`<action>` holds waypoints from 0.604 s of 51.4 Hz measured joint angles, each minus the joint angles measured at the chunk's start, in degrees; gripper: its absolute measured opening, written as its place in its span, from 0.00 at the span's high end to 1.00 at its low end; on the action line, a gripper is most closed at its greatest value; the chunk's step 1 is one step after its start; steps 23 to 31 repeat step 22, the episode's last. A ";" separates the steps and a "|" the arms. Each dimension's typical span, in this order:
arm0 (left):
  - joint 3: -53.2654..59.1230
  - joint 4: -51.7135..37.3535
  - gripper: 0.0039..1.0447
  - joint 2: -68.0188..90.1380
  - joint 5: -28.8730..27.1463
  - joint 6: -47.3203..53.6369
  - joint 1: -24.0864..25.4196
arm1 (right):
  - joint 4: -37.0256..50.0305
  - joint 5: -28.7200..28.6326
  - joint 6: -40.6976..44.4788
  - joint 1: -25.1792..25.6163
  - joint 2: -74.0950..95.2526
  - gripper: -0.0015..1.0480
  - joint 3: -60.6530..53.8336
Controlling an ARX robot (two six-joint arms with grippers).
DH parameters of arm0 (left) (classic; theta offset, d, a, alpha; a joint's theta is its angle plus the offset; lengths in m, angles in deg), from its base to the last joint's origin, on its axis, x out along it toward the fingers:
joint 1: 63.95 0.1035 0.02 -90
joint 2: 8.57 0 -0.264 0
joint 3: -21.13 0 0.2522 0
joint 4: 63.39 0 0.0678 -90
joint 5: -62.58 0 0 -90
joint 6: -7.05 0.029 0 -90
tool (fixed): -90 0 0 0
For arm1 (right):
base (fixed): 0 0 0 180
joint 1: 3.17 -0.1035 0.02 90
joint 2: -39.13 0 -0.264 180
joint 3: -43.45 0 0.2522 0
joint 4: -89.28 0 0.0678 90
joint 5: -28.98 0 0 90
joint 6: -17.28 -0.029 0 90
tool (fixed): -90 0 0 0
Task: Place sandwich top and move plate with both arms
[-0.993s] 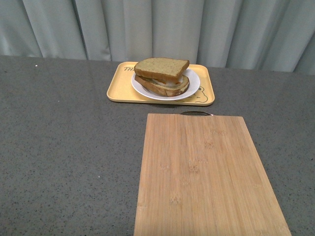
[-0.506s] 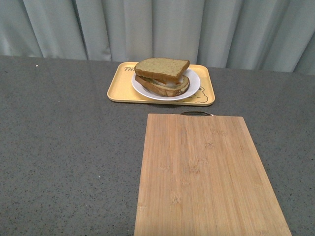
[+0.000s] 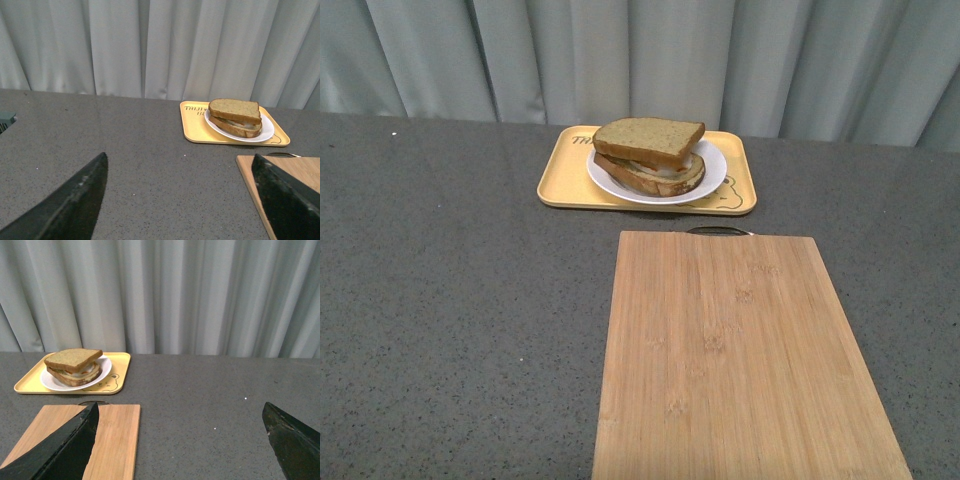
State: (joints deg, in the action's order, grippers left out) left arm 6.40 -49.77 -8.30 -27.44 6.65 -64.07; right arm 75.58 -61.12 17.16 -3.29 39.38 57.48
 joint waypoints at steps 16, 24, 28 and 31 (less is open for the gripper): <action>0.00 0.00 0.06 -0.02 0.00 0.04 0.00 | 0.00 0.00 0.02 0.00 0.00 0.09 0.00; 0.00 0.00 0.06 -0.02 0.00 0.04 0.00 | 0.00 0.00 0.02 0.00 0.00 0.09 0.00; 0.00 0.00 0.06 -0.02 0.00 0.04 0.00 | 0.00 0.00 0.02 0.00 0.00 0.09 0.00; 0.00 0.00 0.06 -0.02 0.00 0.04 0.00 | 0.00 0.00 0.02 0.00 0.00 0.09 0.00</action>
